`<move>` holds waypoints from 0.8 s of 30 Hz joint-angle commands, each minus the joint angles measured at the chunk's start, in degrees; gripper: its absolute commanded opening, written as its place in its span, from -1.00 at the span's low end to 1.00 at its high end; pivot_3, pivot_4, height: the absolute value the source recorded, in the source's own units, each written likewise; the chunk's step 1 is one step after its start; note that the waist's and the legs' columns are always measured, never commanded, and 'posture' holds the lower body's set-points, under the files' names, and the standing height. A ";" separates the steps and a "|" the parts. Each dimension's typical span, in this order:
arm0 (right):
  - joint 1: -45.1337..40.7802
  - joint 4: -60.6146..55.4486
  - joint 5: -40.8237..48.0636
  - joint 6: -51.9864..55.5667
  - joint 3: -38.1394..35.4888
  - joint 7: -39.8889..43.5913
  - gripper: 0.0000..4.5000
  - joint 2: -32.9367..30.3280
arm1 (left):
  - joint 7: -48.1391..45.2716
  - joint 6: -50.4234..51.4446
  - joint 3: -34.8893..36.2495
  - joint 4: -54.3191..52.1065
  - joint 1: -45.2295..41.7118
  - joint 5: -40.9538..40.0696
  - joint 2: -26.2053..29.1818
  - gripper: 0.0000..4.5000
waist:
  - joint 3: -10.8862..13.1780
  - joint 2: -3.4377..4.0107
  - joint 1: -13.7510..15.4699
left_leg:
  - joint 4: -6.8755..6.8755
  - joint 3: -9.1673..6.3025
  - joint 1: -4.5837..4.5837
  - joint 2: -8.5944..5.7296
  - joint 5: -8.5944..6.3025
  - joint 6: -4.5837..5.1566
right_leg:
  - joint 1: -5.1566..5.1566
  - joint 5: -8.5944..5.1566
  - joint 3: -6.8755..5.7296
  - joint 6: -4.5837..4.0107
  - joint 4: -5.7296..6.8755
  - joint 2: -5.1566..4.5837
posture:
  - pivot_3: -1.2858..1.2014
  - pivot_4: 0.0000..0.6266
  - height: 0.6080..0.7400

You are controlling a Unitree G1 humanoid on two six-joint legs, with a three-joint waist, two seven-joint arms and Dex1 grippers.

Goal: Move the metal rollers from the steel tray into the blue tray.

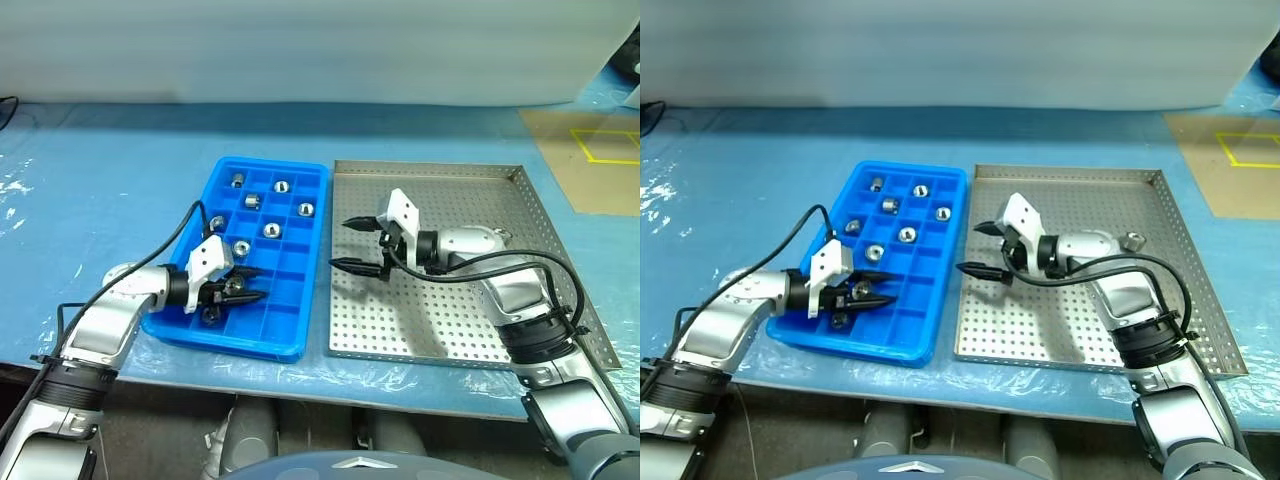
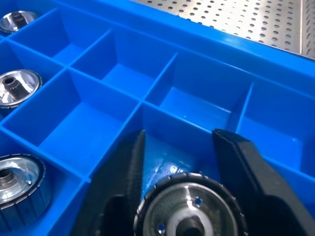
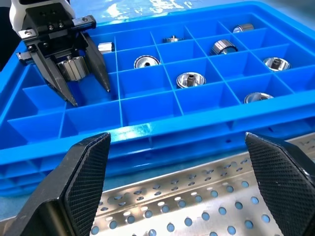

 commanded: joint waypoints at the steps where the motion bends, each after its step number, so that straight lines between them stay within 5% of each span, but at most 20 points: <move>1: -0.03 -3.05 0.26 -0.03 -1.52 -0.35 1.00 -0.47 | 0.83 -1.99 -0.17 0.55 -1.43 0.63 -0.40 0.46 | 0.00 0.00 0.00 | 0.00 0.00 0.00 0.00 0.01 -0.02 | 0.00 0.01 0.00 -0.01 0.01 0.00 | 0.00 -0.52 1.00; 2: 0.07 -3.17 0.28 0.02 -1.56 -0.40 1.00 -0.50 | 1.42 -2.11 -0.30 0.61 -2.21 0.86 -0.99 0.62 | 0.00 0.00 0.00 | 0.00 0.00 0.01 0.00 0.01 -0.02 | 0.00 0.01 0.00 -0.02 0.01 0.00 | 0.00 -0.52 1.00; 14: 1.46 -5.35 1.05 1.55 -4.76 -3.04 1.00 -1.60 | 5.44 -1.17 0.74 0.84 -13.47 -2.84 -8.45 0.62 | 0.01 -0.02 -0.08 | 0.03 0.01 0.06 0.05 0.17 -0.25 | -0.02 0.07 0.01 -0.12 0.21 0.02 | -0.05 -0.52 1.00; 24: 7.81 -11.52 2.17 4.89 -14.23 -7.40 1.00 -7.16 | 6.08 -13.40 -4.44 23.00 -26.86 3.88 -19.48 0.62 | 0.03 -0.06 -0.74 | 0.10 0.08 0.01 0.07 0.11 -0.14 | -0.04 0.07 0.09 -0.13 0.13 0.08 | -0.20 -0.52 1.00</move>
